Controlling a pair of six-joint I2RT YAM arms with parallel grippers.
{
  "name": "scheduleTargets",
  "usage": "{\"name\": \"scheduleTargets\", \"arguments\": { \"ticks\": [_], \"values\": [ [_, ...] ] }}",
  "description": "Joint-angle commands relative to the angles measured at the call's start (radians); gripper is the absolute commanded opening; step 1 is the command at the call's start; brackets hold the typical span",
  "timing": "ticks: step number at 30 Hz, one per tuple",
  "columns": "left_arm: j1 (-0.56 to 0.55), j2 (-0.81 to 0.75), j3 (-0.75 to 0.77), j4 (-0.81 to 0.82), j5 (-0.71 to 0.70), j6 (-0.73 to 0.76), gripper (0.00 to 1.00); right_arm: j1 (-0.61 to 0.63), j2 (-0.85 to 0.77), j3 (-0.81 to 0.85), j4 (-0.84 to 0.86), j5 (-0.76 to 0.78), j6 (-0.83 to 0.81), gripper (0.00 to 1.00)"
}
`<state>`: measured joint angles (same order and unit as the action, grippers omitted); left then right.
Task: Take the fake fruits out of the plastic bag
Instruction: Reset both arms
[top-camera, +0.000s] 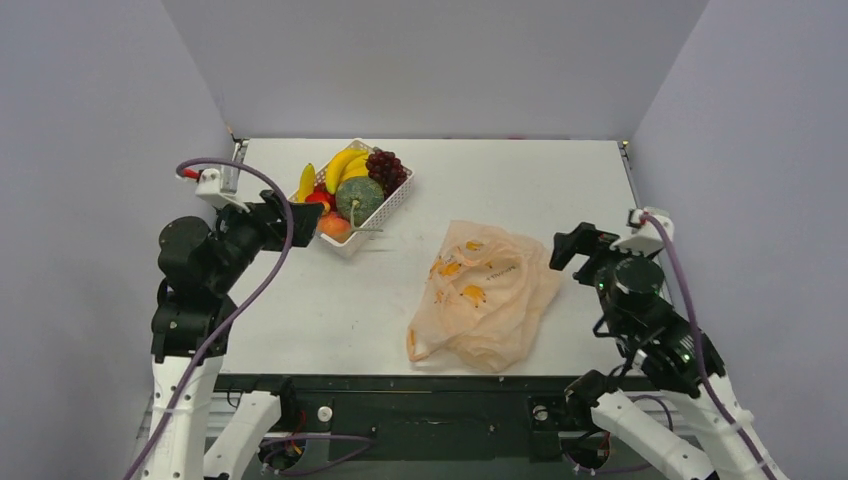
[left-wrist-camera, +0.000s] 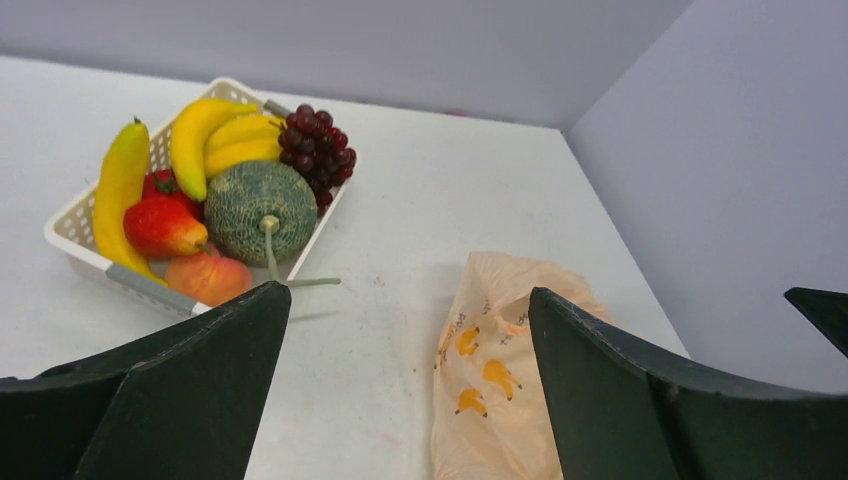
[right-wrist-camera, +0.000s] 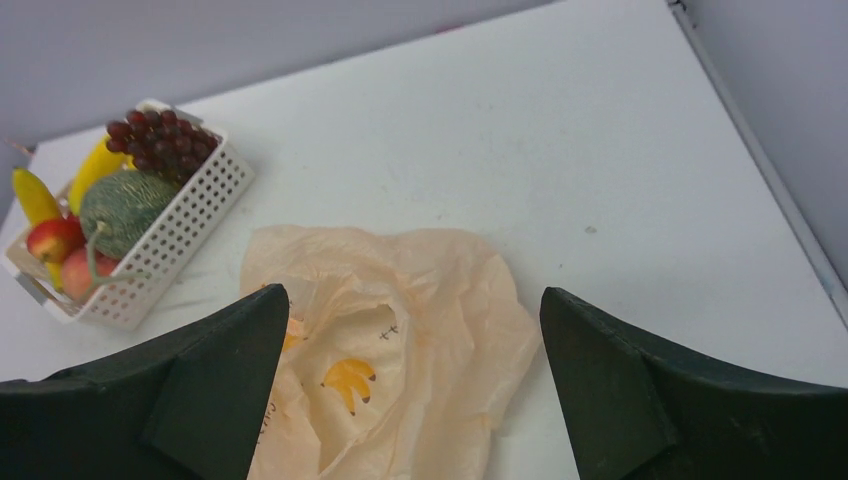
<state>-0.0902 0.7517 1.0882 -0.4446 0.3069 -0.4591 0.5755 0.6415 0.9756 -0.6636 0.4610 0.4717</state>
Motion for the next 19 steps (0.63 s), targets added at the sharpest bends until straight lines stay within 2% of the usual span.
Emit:
{"name": "scheduleTargets", "arguments": {
  "ticks": [1,11,19],
  "values": [
    [-0.001,-0.033,0.078,0.013,-0.026,0.024,0.88,-0.005,-0.112,0.071,-0.074,0.096,-0.036,0.94],
    [-0.002,-0.113,0.086,0.063,-0.022,0.017,0.89,-0.005,-0.22,0.127,-0.155,0.143,-0.01,0.97],
    [0.001,-0.134,0.045,0.116,-0.048,-0.003,0.9,-0.004,-0.278,0.066,-0.142,0.144,0.013,0.99]
  ]
}}
